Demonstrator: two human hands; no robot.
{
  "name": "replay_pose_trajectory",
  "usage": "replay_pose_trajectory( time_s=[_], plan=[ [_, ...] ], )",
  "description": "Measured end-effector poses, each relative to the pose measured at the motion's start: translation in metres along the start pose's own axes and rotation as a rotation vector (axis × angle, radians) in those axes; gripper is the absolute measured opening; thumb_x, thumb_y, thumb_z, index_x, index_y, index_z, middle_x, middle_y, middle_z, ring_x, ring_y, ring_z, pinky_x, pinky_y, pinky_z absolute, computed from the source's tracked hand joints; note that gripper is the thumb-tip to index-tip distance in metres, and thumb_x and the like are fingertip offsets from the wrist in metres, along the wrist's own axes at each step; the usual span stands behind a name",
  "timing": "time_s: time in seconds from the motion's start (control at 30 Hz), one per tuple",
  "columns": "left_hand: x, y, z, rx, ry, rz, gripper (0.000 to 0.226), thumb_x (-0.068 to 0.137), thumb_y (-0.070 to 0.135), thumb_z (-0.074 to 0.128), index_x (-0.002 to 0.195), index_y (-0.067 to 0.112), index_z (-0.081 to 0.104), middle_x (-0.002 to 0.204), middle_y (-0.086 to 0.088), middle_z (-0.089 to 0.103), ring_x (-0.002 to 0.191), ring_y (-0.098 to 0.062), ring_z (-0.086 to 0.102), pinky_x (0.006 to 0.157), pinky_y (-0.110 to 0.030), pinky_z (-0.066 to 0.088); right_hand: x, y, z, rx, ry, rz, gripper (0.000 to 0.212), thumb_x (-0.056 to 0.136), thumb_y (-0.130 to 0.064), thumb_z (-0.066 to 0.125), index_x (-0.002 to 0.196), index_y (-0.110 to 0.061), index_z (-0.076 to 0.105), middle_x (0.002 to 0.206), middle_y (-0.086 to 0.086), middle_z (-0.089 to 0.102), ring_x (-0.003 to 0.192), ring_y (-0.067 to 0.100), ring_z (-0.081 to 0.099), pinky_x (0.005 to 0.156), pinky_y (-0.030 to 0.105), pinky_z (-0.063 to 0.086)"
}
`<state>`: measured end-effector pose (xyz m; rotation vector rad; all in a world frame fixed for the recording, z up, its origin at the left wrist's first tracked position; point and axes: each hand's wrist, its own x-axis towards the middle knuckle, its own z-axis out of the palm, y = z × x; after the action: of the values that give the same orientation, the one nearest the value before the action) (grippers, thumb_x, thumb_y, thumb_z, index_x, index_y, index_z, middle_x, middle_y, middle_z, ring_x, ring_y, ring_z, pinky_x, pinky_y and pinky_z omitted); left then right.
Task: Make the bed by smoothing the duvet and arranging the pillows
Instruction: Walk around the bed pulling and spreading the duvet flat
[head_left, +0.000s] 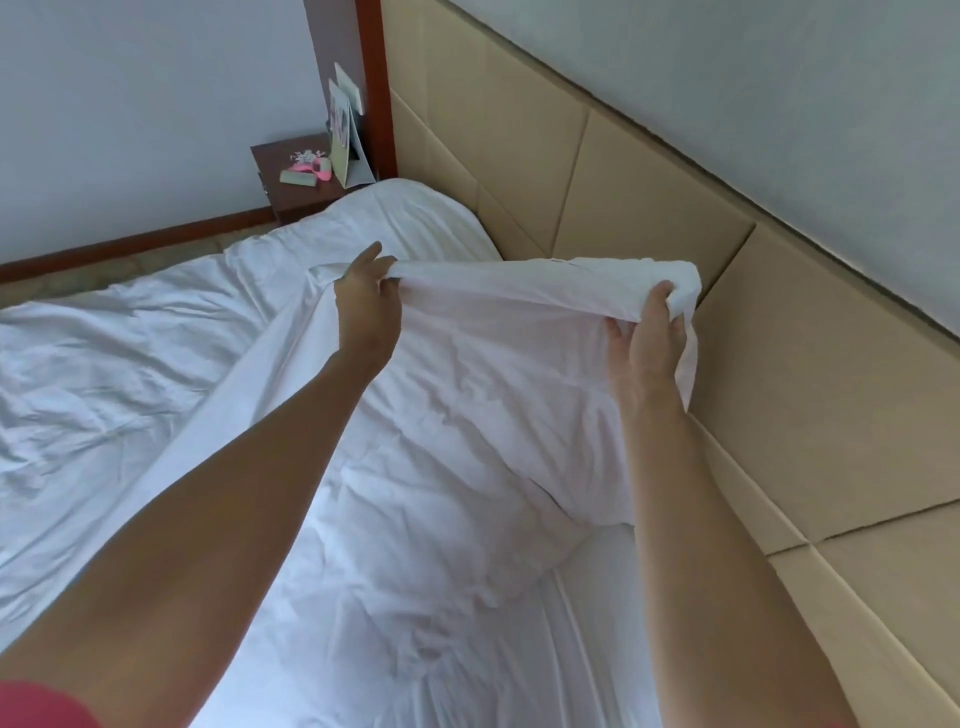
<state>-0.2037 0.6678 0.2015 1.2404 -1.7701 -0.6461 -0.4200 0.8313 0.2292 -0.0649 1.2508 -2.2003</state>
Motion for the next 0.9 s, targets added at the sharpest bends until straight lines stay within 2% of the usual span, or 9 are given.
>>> replay_pose_trajectory(
  time_s=[0.07,0.2,0.33,0.4,0.5,0.57,0.73,0.83,0.9],
  plan=[
    [0.003,-0.019,0.014,0.034,-0.057,-0.016,0.03,0.095,0.0,0.053,0.122,-0.002,0.065,0.144,-0.013,0.052,0.13,-0.027,0.052,0.112,-0.032,0.039,0.02,0.013,-0.001,-0.02,0.015,0.033,0.025,0.103,-0.031,0.053,0.122,-0.017,0.059,0.119,0.004,0.069,0.107,0.017,0.069,0.091,0.034,0.058],
    [-0.014,-0.071,0.033,0.138,-0.187,-0.112,0.027,0.095,0.007,0.058,0.12,0.003,0.068,0.146,-0.011,0.05,0.128,-0.026,0.053,0.107,-0.022,0.033,0.051,0.046,-0.012,-0.1,0.04,0.151,0.04,0.102,-0.032,0.054,0.136,-0.012,0.052,0.13,0.01,0.064,0.113,0.02,0.066,0.098,0.036,0.055],
    [-0.037,-0.107,0.048,0.162,-0.221,-0.232,0.027,0.094,0.01,0.062,0.119,0.004,0.068,0.146,-0.014,0.048,0.127,-0.031,0.053,0.109,-0.034,0.036,0.07,0.076,-0.024,-0.144,0.036,0.238,0.044,0.101,-0.028,0.056,0.14,-0.009,0.049,0.133,0.013,0.062,0.115,0.022,0.064,0.097,0.038,0.056],
    [-0.041,-0.114,0.051,0.16,-0.237,-0.235,0.039,0.094,0.008,0.062,0.133,0.004,0.058,0.151,-0.019,0.04,0.132,-0.033,0.048,0.111,-0.035,0.034,0.08,0.081,-0.026,-0.175,-0.032,0.26,0.046,0.1,-0.027,0.057,0.143,-0.013,0.048,0.139,0.008,0.057,0.124,0.019,0.058,0.099,0.038,0.054],
    [-0.038,-0.118,0.05,0.166,-0.396,-0.34,0.071,0.095,0.002,0.054,0.156,0.015,0.02,0.162,-0.014,0.015,0.131,-0.031,0.046,0.112,-0.034,0.034,0.088,0.082,-0.029,-0.209,-0.109,0.276,0.048,0.099,-0.022,0.057,0.145,-0.017,0.046,0.145,-0.001,0.048,0.131,0.01,0.048,0.101,0.034,0.052],
    [-0.041,-0.119,0.049,0.25,-0.52,-0.348,0.07,0.096,0.004,0.053,0.156,0.015,0.019,0.16,-0.012,0.023,0.138,-0.031,0.04,0.116,-0.038,0.03,0.082,0.086,-0.034,-0.227,-0.102,0.318,0.043,0.101,-0.015,0.053,0.144,-0.014,0.047,0.141,-0.001,0.048,0.127,0.01,0.048,0.103,0.035,0.051],
    [-0.094,-0.132,0.027,0.367,-0.772,-0.419,0.033,0.093,0.014,0.058,0.126,0.017,0.061,0.132,-0.014,0.06,0.12,-0.028,0.058,0.104,-0.032,0.042,0.041,0.119,-0.054,-0.433,-0.105,0.508,0.032,0.102,-0.014,0.053,0.133,-0.007,0.055,0.129,0.006,0.055,0.119,0.023,0.057,0.092,0.037,0.056],
    [-0.143,-0.144,-0.003,0.409,-0.873,-0.53,0.017,0.094,0.017,0.055,0.099,0.028,0.067,0.117,-0.005,0.067,0.113,-0.021,0.062,0.099,-0.03,0.046,0.005,0.137,-0.064,-0.639,-0.169,0.619,0.015,0.1,-0.01,0.055,0.112,-0.004,0.062,0.109,0.011,0.064,0.095,0.022,0.066,0.08,0.034,0.058],
    [-0.174,-0.148,-0.025,0.399,-0.909,-0.645,0.018,0.094,0.016,0.053,0.09,0.027,0.068,0.106,-0.004,0.068,0.098,-0.02,0.068,0.084,-0.026,0.052,-0.018,0.15,-0.074,-0.788,-0.245,0.651,0.012,0.099,-0.007,0.053,0.104,-0.005,0.063,0.09,0.009,0.066,0.075,0.019,0.065,0.07,0.029,0.054]
  ],
)
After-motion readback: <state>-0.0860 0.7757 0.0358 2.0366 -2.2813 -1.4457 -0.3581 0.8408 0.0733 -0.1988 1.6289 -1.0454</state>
